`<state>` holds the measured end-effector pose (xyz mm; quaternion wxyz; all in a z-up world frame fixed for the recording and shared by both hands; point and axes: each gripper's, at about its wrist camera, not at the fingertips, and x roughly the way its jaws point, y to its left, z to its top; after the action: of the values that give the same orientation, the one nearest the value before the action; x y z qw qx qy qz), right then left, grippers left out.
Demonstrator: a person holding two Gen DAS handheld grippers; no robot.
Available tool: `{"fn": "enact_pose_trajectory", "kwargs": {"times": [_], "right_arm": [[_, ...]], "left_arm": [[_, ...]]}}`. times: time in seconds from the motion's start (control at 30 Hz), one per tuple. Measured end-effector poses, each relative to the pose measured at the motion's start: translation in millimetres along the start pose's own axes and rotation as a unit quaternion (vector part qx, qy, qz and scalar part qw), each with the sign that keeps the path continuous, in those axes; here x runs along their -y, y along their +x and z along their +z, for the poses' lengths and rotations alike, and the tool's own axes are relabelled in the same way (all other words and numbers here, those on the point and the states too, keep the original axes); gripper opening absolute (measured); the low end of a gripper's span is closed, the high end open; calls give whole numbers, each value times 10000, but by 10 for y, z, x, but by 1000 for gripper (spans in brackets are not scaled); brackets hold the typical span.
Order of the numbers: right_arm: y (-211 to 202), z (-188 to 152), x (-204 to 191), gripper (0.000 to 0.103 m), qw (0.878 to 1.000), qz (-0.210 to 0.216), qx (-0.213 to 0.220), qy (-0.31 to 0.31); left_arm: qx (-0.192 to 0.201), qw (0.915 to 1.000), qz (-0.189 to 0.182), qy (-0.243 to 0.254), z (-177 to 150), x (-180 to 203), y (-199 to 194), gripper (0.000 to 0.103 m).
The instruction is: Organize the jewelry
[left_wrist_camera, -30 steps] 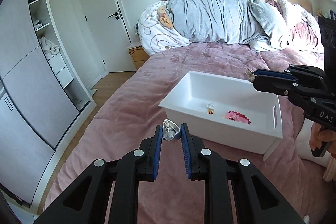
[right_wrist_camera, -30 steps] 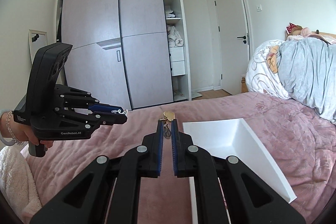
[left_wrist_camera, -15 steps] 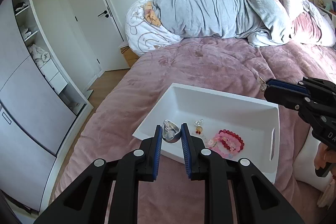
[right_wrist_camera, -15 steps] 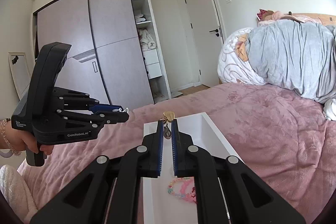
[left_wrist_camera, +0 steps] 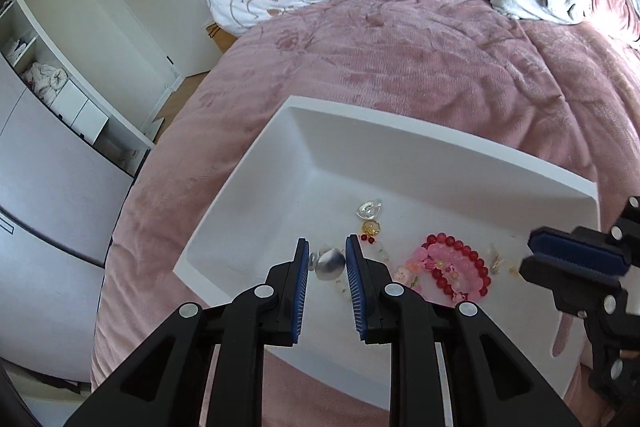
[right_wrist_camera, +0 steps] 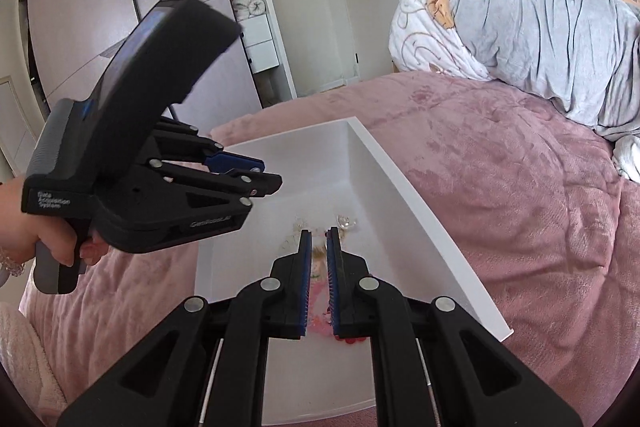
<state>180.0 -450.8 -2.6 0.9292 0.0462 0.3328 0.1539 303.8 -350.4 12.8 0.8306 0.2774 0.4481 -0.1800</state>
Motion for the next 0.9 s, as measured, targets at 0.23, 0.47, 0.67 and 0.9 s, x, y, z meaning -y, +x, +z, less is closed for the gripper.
{"fn": "enact_pose_trajectory", "kwargs": {"times": [0.23,0.47,0.67,0.9], "right_arm": [[226,-94,-28,10,9995,-120,-276,-110],[212,-109,-43,64,9995,-262,-168,-67],[111,-61,-104,66,9996,-229,43,-141],[-38,-22,-224,82,9989,-255,307,-248]], "left_arm": [[-193,9997,138,58,82,15,359,24],[198,9992,89,-330,-49,-123,342,41],[1064,9912,89,-779,-220,-308,46,59],[2014,9693,162,-1404,-410,-569,-462,90]]}}
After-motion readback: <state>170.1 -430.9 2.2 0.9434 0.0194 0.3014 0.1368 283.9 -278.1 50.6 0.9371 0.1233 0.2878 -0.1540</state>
